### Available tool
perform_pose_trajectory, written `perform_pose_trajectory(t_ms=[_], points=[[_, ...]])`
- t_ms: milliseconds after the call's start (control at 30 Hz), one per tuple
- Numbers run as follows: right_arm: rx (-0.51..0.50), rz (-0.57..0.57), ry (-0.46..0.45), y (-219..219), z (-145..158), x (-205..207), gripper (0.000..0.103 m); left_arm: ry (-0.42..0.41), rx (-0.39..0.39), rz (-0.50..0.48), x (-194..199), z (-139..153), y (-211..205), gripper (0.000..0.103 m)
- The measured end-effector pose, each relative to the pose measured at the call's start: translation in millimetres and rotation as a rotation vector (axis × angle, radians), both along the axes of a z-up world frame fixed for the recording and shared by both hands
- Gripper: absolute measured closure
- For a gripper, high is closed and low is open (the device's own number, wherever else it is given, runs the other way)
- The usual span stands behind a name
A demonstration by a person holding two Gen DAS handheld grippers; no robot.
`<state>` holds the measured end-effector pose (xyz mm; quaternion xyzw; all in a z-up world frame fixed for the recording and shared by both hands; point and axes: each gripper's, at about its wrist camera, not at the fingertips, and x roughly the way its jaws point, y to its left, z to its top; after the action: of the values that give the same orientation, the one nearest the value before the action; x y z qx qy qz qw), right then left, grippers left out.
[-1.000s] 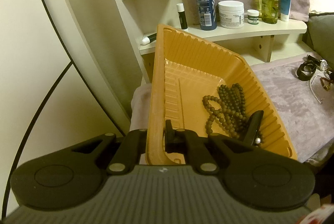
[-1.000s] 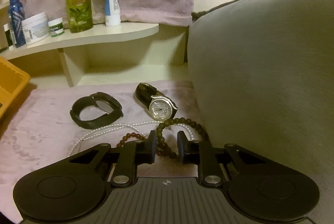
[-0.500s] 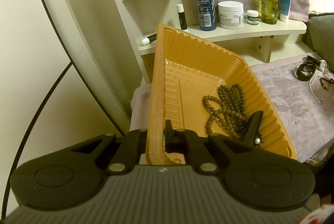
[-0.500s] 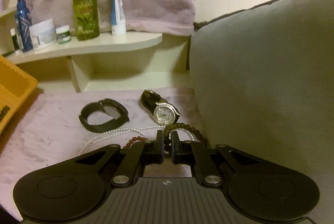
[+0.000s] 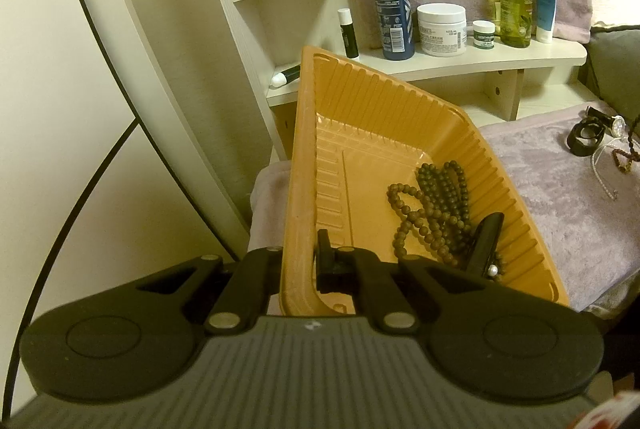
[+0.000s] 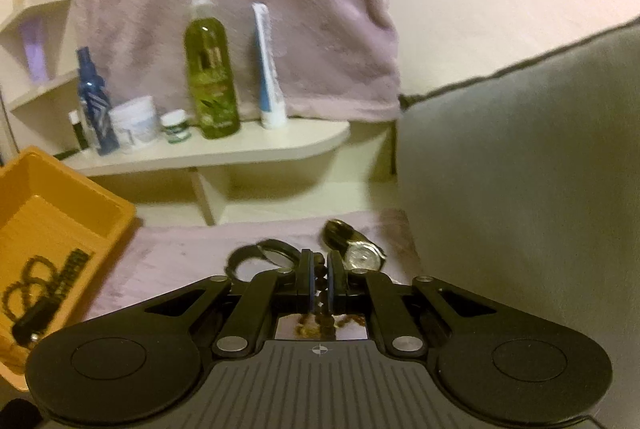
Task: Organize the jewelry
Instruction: 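Lift the bead bracelet into the tray and open the right gripper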
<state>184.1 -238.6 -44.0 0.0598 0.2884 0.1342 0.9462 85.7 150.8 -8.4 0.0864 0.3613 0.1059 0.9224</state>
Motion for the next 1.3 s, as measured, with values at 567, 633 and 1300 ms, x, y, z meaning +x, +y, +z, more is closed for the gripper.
perform_pose_trajectory(t_ms=[567, 633, 1300], points=[[0.103, 0.240, -0.022, 80.7, 37.2, -5.5, 0.097, 0.000, -0.002, 0.001, -0.1, 0.0, -0.8, 0.099], [0.125, 0.288, -0.018, 96.6, 40.4, -6.7, 0.097, 0.000, -0.002, 0.001, -0.2, 0.0, -0.9, 0.099], [0.203, 0.641, 0.098, 220.2, 29.8, -16.8, 0.097, -0.004, -0.018, 0.004, -0.3, -0.5, 3.1, 0.099]])
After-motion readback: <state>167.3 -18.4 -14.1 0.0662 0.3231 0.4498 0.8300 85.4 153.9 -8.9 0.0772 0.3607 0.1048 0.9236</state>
